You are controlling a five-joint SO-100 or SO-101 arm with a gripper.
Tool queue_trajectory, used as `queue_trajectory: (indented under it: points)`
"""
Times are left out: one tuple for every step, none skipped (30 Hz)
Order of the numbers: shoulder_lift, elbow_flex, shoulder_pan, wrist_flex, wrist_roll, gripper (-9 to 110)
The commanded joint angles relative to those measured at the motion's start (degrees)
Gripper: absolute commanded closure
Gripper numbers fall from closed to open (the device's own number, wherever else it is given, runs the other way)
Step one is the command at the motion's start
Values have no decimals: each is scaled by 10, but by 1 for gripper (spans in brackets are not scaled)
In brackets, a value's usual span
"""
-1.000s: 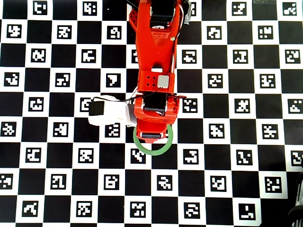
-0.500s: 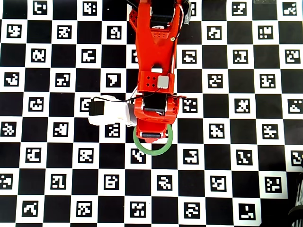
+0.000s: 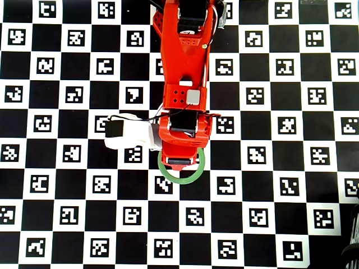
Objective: Grab the red cube then put it in the green circle then put the blue cube on top and finally the orange cube on top
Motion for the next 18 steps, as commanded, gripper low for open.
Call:
queue_trajectory:
  points:
    - [11, -3, -9, -9, 5, 97]
    - [11, -3, -10, -10, 5, 97]
    - [11, -2, -11, -10, 6, 97]
    - [11, -1, -11, -11, 6, 97]
    - [11, 0, -11, -11, 6, 97]
    - [11, 1, -11, -11, 6, 97]
    - [11, 3, -11, -12, 6, 97]
    - [11, 4, -11, -13, 5, 97]
    - [11, 5, -11, -13, 4, 97]
    - [11, 6, -11, -13, 4, 97]
    - [11, 6, -11, -13, 4, 97]
    - [11, 6, -11, -13, 4, 97]
    - [11, 6, -11, -13, 4, 97]
    - [11, 5, -11, -12, 4, 97]
    - [11, 5, -11, -12, 4, 97]
    - [11, 4, -11, -11, 4, 97]
    - [11, 4, -11, -11, 4, 97]
    - [11, 3, -11, -11, 5, 97]
